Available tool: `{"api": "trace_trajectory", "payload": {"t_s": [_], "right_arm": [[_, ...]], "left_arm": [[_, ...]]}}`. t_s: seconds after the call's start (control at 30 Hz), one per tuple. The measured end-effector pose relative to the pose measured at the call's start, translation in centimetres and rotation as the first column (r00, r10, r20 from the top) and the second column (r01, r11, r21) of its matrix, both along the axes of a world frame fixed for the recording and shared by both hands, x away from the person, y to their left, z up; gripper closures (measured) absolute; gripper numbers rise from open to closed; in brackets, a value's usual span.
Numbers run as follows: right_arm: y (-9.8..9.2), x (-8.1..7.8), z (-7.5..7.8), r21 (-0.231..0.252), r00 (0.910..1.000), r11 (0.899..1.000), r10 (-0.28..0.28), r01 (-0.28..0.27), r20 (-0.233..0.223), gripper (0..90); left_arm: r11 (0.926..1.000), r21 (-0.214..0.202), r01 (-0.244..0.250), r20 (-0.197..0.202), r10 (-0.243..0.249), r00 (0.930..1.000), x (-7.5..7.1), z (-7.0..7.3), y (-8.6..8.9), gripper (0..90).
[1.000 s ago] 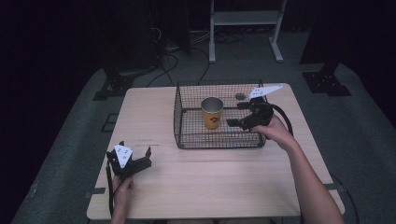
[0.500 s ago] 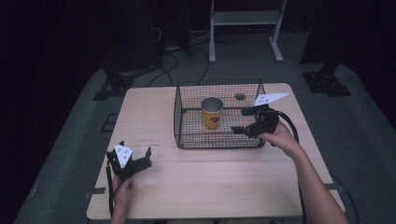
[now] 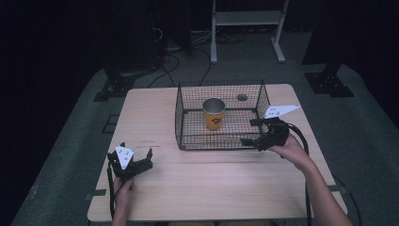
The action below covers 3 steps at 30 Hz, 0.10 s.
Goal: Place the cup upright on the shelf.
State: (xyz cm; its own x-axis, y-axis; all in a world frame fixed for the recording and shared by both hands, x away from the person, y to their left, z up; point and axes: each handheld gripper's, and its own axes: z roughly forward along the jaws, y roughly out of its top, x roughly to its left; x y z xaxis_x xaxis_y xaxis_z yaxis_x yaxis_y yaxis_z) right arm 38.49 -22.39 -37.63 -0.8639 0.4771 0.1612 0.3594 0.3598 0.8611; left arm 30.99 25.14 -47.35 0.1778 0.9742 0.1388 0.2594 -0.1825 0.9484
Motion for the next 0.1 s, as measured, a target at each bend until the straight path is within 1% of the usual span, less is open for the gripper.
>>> {"api": "trace_trajectory", "payload": {"t_s": [0.03,0.1], "right_arm": [[-0.25,-0.70,-0.35,0.004,1.0000,1.000,-0.004,0.004,0.005,1.5],[-0.52,-1.54,-0.81,0.013,1.0000,1.000,-0.003,0.003,0.007,1.5]], "left_arm": [[1.0000,0.000,-0.001,0.000,0.001,1.0000,0.00,0.00,0.00,0.0],[1.0000,0.001,-0.002,0.000,0.002,1.0000,0.02,0.00,0.01,0.0]]}}
